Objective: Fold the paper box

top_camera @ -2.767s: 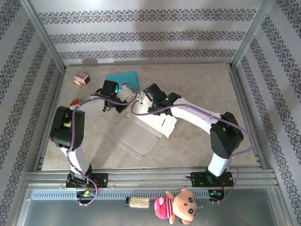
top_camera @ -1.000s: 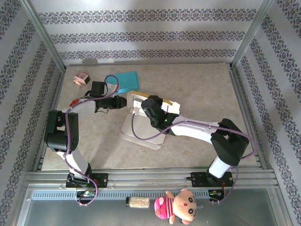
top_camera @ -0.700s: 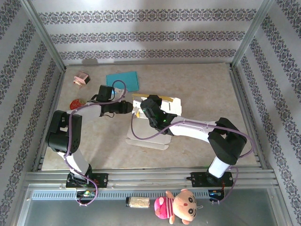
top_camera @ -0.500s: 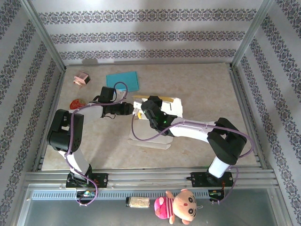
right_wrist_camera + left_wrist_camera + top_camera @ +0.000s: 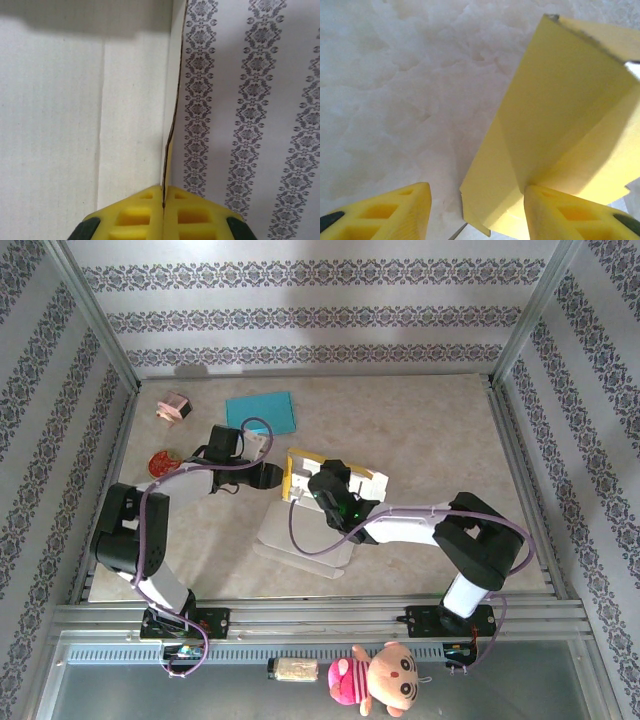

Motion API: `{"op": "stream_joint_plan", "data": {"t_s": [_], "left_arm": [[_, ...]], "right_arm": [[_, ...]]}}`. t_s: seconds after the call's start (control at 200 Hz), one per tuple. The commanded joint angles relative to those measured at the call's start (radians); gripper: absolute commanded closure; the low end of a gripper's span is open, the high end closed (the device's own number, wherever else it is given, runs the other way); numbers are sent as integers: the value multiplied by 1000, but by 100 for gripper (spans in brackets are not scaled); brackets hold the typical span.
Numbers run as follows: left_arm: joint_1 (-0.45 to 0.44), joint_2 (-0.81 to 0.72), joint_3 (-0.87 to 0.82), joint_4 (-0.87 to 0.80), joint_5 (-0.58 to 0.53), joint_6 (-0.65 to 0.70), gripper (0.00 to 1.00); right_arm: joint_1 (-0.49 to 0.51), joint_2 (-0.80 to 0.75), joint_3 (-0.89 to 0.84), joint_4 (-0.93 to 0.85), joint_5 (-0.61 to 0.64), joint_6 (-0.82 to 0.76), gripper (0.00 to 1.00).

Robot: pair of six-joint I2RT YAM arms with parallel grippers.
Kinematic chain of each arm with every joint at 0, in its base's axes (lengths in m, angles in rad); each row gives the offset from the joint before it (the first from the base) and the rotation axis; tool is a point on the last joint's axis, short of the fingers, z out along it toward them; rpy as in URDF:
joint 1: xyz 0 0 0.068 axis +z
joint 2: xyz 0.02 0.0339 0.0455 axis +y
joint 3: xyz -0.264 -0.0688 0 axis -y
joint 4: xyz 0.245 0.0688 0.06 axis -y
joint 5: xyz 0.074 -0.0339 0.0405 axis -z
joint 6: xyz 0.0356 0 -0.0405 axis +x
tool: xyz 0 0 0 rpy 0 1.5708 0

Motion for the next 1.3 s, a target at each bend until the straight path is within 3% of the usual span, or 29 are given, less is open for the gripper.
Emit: {"op": "stream_joint_plan", "data": {"t_s": [0.0,0.14,0.235,0.34,0.485,0.665,0.864,0.974,1.029,1.179,1.294], "left_arm": [[15,-71,-14,-49,-9,52,47],[68,-85,-26,-18,36,-55,44],[78,-112,-95,122,110,-150,36],[77,-155,-173,239,98,-256,31],[77,-257,-229,158,-51,-306,26],[76,-431,-296,97,-91,-258,21],[77,-453,-257,-45,-264,-356,19],[76,-445,-271,22,-65,-308,19],[76,-452,-278,27,-31,-256,18],[76,-431,-236,-71,-74,-78,18],[76,-381,-178,-104,-264,-34,19]], "right_arm": [[23,11,-30,76,30,-60,99],[39,-8,-58,76,33,-60,99],[49,-4,-55,76,46,-71,98],[58,-2,-51,76,48,-79,98],[60,-1,-27,72,66,-58,97],[73,16,-10,74,77,-56,97],[115,47,-61,121,105,-91,96],[120,58,-76,172,116,-123,96],[123,61,-71,173,114,-130,96],[129,66,-63,186,112,-146,94],[129,58,-63,187,106,-146,94]]}}
